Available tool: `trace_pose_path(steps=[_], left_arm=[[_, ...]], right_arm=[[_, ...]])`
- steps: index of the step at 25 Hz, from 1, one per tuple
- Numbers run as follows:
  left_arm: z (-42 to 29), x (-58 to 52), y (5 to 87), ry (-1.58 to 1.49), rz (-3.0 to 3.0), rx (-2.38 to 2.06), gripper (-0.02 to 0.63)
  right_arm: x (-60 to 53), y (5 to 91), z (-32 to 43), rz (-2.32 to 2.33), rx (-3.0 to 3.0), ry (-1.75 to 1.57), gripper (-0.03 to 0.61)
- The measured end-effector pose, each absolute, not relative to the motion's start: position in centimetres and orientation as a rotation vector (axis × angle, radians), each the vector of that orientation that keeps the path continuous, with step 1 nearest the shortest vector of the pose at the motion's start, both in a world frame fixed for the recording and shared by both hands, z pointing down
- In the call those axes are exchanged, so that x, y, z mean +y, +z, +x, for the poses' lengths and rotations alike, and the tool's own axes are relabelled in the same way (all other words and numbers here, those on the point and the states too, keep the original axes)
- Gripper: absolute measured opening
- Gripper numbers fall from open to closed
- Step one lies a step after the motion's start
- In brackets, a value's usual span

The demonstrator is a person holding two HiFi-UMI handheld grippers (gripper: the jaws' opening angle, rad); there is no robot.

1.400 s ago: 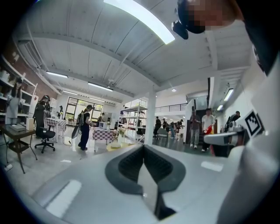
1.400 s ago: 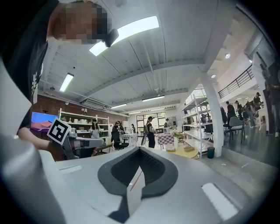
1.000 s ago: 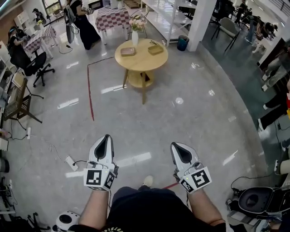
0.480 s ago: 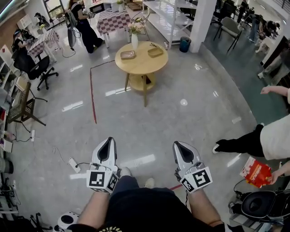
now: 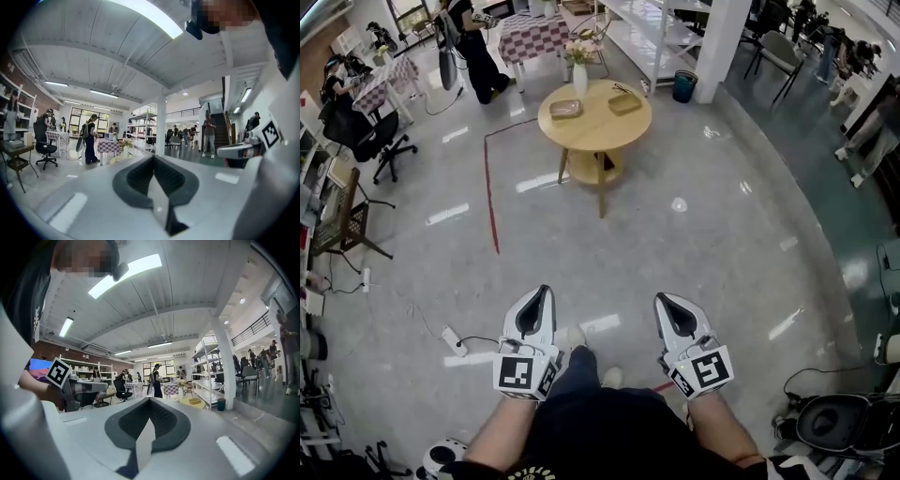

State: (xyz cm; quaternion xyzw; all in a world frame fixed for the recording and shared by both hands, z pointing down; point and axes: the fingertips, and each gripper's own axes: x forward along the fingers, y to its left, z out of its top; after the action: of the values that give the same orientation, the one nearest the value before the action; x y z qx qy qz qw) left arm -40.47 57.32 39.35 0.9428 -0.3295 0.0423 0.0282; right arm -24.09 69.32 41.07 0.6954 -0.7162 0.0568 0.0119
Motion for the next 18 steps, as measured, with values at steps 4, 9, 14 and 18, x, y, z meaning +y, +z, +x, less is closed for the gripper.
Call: trace_pose_path(steps=[4, 9, 14, 18], left_arm=[[-39.5, 54.9, 40.8, 0.161, 2.899, -1.0, 0.002], [-39.4, 52.2, 42.5, 0.198, 2.871, -0.988, 0.002], [-39.4, 49.4, 44.4, 0.245, 2.828, -0.985, 0.002], [-38.8, 46.8, 44.5, 0.24, 2.822, -0.971, 0.002]], right_arm=[[67.1, 42.0, -23.6, 2.166, -2.207, 0.204, -0.002], [63.9, 43.4, -23.6, 2.158, -2.196, 0.257, -0.009], [60.6, 45.2, -24.2, 2.101, -2.208, 0.322, -0.011], [57.8, 45.4, -24.1, 2.081, -2.207, 0.338, -0.011]])
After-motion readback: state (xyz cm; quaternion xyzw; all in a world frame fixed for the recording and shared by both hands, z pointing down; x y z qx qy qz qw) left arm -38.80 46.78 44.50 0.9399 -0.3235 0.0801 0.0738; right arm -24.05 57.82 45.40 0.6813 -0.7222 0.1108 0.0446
